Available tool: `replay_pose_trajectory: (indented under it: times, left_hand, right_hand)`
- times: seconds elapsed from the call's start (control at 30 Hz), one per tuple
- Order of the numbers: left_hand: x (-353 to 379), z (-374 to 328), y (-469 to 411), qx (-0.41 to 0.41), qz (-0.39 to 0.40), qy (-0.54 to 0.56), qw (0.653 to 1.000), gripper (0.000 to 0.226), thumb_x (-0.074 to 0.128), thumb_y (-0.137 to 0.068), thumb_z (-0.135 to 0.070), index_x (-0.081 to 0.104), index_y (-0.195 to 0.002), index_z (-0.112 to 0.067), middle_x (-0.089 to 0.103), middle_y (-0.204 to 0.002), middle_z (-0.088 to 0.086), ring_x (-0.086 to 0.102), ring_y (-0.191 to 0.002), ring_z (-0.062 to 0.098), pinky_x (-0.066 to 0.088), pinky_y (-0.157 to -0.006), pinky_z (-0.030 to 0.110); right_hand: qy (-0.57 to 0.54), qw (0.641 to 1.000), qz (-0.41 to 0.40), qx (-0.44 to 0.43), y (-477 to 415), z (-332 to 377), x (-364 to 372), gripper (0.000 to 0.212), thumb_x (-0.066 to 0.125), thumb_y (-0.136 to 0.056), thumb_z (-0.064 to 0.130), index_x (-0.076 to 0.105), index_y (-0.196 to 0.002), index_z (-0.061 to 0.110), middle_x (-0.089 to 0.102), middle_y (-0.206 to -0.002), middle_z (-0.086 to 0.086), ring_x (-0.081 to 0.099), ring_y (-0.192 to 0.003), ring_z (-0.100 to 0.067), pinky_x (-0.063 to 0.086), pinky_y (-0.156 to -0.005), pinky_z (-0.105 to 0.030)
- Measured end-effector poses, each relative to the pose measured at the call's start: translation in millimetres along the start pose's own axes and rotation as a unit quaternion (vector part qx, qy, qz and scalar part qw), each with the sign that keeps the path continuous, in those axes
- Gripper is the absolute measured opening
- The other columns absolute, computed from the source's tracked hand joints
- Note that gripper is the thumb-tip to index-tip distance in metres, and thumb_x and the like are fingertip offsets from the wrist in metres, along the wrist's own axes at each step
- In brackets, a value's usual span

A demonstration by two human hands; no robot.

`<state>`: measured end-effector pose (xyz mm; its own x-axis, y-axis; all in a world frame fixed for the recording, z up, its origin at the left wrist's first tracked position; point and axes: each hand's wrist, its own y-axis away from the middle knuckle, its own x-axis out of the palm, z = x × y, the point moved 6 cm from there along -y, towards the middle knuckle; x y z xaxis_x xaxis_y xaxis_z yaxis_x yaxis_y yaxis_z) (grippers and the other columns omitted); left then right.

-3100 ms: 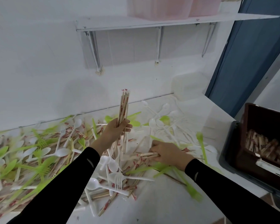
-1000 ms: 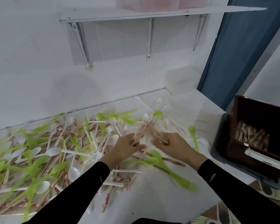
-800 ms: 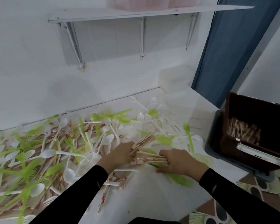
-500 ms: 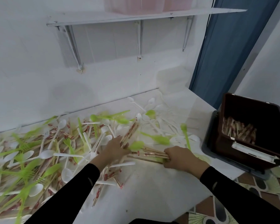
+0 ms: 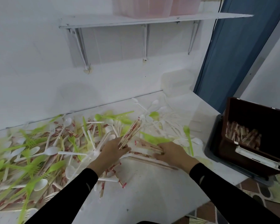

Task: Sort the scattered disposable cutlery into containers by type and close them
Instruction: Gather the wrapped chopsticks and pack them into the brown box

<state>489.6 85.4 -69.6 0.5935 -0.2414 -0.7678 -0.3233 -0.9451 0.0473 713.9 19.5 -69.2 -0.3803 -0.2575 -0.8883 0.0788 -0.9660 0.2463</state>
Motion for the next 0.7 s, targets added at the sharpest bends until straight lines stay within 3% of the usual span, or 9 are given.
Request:
replay_pose_trajectory:
  times: [0.13, 0.3, 0.4, 0.5, 0.6, 0.7]
  left_hand:
    - [-3.6, 6.7, 11.6, -0.01, -0.03, 0.004, 0.999, 0.024, 0.073, -0.086, -0.03, 0.061, -0.08, -0.01, 0.055, -0.064, -0.005, 0.05, -0.059, 0.003, 0.035, -0.053, 0.016]
    - [-12.7, 14.8, 24.8, -0.024, -0.046, 0.044, 0.998, 0.029, 0.073, -0.085, -0.034, 0.057, -0.076, -0.013, 0.049, -0.057, -0.005, 0.043, -0.045, 0.003, 0.036, -0.046, 0.016]
    - [-16.0, 12.4, 35.9, -0.01, -0.015, 0.023, 1.0, 0.027, 0.072, -0.085, -0.04, 0.059, -0.08, -0.017, 0.056, -0.067, -0.001, 0.05, -0.054, 0.007, 0.037, -0.051, 0.017]
    - [-13.0, 15.4, 51.1, -0.004, 0.036, 0.005, 0.999, 0.03, 0.072, -0.085, -0.044, 0.064, -0.094, -0.016, 0.065, -0.077, 0.003, 0.061, -0.065, 0.013, 0.048, -0.06, 0.026]
    - [-20.0, 20.7, 66.0, 0.01, 0.04, -0.03, 0.999, 0.023, 0.07, -0.087, -0.041, 0.064, -0.092, -0.019, 0.061, -0.067, -0.009, 0.057, -0.06, 0.002, 0.041, -0.056, 0.015]
    - [-21.0, 19.4, 80.9, 0.08, 0.067, -0.093, 0.99, 0.017, 0.07, -0.087, -0.041, 0.069, -0.095, -0.025, 0.062, -0.076, -0.011, 0.058, -0.069, 0.005, 0.04, -0.059, 0.014]
  right_hand:
    - [0.068, 0.997, -0.005, -0.037, 11.9, 7.2, 29.2, 0.042, 0.058, -0.088, 0.059, 0.062, -0.121, 0.033, 0.05, -0.112, 0.007, 0.058, -0.099, -0.016, 0.045, -0.074, -0.031]
    - [0.114, 0.992, -0.054, -0.022, 12.8, 9.9, 36.1, 0.032, 0.05, -0.094, 0.041, 0.058, -0.118, 0.021, 0.044, -0.128, 0.006, 0.06, -0.098, -0.022, 0.043, -0.067, -0.031]
    - [0.142, 0.989, -0.037, 0.0, 8.1, 14.3, 36.0, 0.036, 0.051, -0.092, 0.04, 0.055, -0.117, 0.014, 0.044, -0.127, 0.002, 0.06, -0.101, -0.024, 0.047, -0.07, -0.033]
    - [0.164, 0.986, -0.022, 0.008, 1.3, 19.9, 36.2, 0.039, 0.054, -0.09, 0.04, 0.055, -0.114, 0.01, 0.042, -0.126, -0.002, 0.061, -0.097, -0.028, 0.043, -0.065, -0.034]
    - [0.16, 0.986, -0.033, 0.019, -2.2, 21.2, 30.5, 0.036, 0.053, -0.092, 0.042, 0.055, -0.109, 0.01, 0.044, -0.122, -0.004, 0.062, -0.094, -0.029, 0.039, -0.063, -0.032]
    - [0.104, 0.992, -0.057, 0.046, 0.1, 11.2, 15.4, 0.03, 0.05, -0.094, 0.048, 0.046, -0.096, 0.017, 0.054, -0.102, -0.003, 0.061, -0.095, -0.027, 0.038, -0.065, -0.031]
